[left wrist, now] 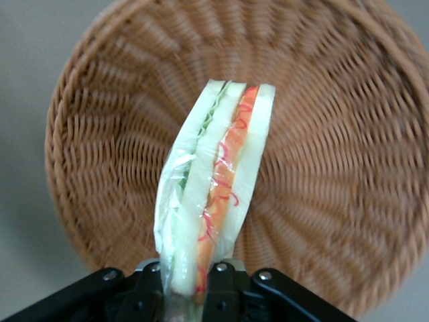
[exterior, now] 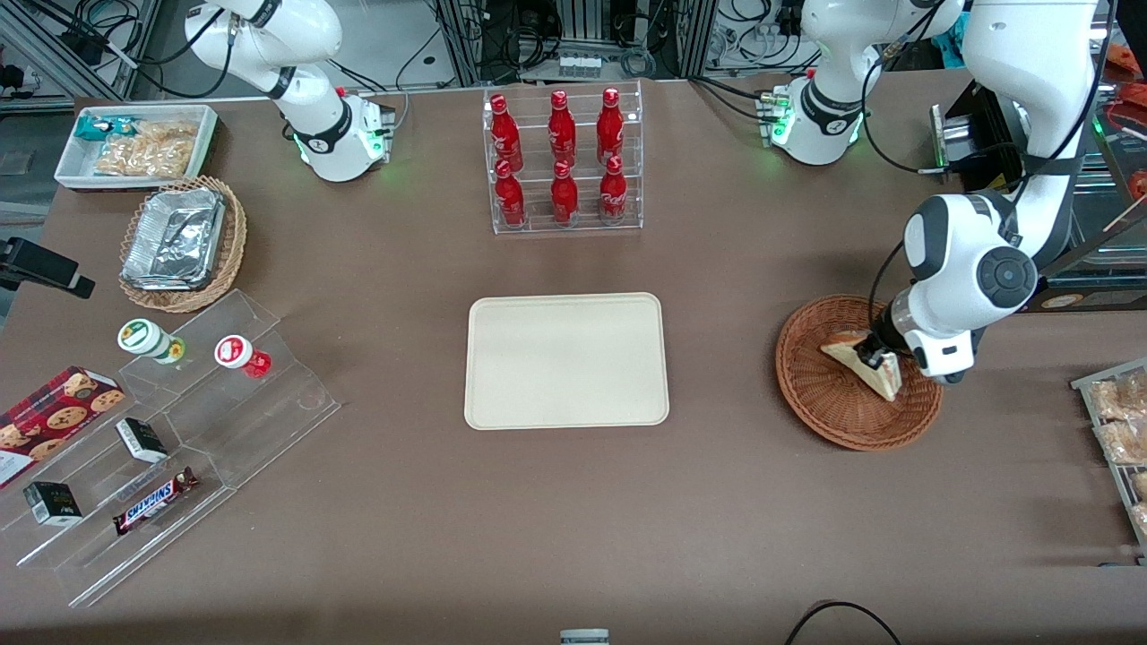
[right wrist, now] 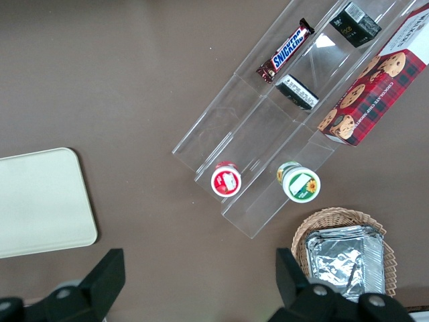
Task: Place sandwich from basket to tray
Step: 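Lift the sandwich and carry it toward the cream tray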
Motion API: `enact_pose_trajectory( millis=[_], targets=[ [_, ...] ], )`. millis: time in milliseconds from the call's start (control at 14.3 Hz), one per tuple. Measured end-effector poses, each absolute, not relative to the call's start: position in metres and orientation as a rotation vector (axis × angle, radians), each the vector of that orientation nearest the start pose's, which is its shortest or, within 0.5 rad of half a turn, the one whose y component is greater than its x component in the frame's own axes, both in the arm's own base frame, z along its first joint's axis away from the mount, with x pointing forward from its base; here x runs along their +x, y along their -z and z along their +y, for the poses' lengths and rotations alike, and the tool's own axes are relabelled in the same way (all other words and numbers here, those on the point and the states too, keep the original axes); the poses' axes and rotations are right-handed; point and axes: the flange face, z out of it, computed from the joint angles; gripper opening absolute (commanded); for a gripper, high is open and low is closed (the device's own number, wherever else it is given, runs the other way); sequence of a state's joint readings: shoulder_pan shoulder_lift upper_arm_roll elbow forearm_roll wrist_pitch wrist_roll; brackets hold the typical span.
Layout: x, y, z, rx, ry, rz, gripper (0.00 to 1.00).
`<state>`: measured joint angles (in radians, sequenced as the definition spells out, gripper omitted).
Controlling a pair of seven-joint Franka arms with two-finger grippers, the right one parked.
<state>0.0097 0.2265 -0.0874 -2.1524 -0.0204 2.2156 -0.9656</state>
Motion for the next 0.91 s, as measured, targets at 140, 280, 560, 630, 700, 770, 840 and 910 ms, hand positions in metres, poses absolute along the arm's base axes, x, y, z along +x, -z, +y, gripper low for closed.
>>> enact_pose_trajectory(
  millis=[140, 280, 560, 630, 700, 770, 840, 910],
  targets=[
    [0.554, -0.312, -0.07, -2.859, -0.302, -1.104, 0.0],
    [0.56, -0.335, -0.107, -2.962, -0.294, -0.819, 0.0],
    [0.551, -0.338, -0.221, -3.026, -0.231, -0.331, 0.0],
    [0.545, -0.335, -0.253, -3.026, -0.223, -0.281, 0.0],
    [0.539, -0.331, -0.283, -3.024, -0.213, -0.257, 0.0],
    [0.535, -0.328, -0.31, -3.025, -0.202, -0.248, 0.0],
    [0.532, -0.324, -0.338, -3.027, -0.19, -0.247, 0.0],
    [0.53, -0.32, -0.362, -3.03, -0.18, -0.253, 0.0]
  ],
)
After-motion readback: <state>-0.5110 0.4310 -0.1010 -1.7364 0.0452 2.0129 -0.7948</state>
